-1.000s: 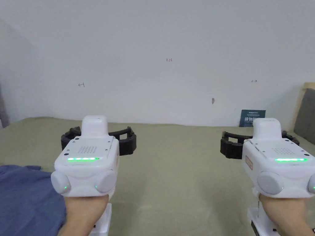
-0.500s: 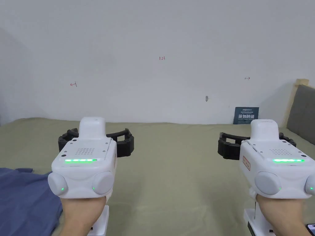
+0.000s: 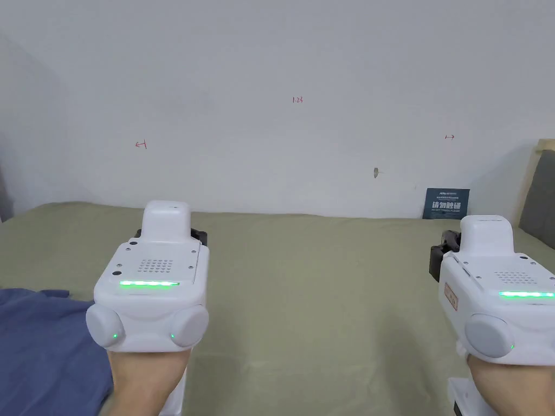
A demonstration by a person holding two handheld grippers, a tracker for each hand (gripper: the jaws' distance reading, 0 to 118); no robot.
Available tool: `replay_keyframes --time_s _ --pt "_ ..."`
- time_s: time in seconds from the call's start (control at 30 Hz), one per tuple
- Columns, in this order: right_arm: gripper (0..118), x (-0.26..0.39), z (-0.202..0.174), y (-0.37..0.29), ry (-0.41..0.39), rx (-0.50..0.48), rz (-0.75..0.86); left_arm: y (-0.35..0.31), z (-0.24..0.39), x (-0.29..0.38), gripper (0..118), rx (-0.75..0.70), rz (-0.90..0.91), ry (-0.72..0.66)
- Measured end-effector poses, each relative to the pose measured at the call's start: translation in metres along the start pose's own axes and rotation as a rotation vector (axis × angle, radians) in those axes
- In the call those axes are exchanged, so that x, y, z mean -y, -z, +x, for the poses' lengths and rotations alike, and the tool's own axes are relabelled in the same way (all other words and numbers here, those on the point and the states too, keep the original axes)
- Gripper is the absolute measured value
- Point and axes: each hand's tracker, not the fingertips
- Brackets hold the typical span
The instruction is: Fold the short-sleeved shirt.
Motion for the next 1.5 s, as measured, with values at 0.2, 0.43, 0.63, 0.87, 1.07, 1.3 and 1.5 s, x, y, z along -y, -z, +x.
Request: replay_keyframes --time_s 0.2,0.43,0.63,0.87,1.07,1.3,1.5 --pt "0 -0.008 -0.037 0.000 -0.008 -0.176 -0.018 -0.012 -0.045 -0.001 0 0.026 -0.044 -0.053" --pt "0 -0.013 -0.187 -0.009 -0.022 -0.527 0.001 -0.070 -0.164 0.011 0 -0.233 -0.076 -0.033" --pt "0 -0.011 -0.279 -0.030 -0.020 -0.730 -0.008 -0.118 -0.252 0.033 0 -0.411 -0.155 -0.074" --pt "0 -0.001 -0.310 -0.029 -0.056 -0.796 -0.019 -0.127 -0.279 0.051 0 -0.428 -0.204 -0.074" --pt "0 0.015 -0.284 0.009 -0.092 -0.750 -0.084 -0.035 -0.294 0.061 3 -0.196 -0.463 -0.122" --pt "0 0.047 -0.230 0.061 -0.138 -0.649 -0.152 0.159 -0.287 0.078 112 0.125 -0.808 -0.131" --pt "0 0.079 -0.189 0.075 -0.164 -0.646 -0.239 0.266 -0.267 0.138 112 0.165 -1.061 -0.148"
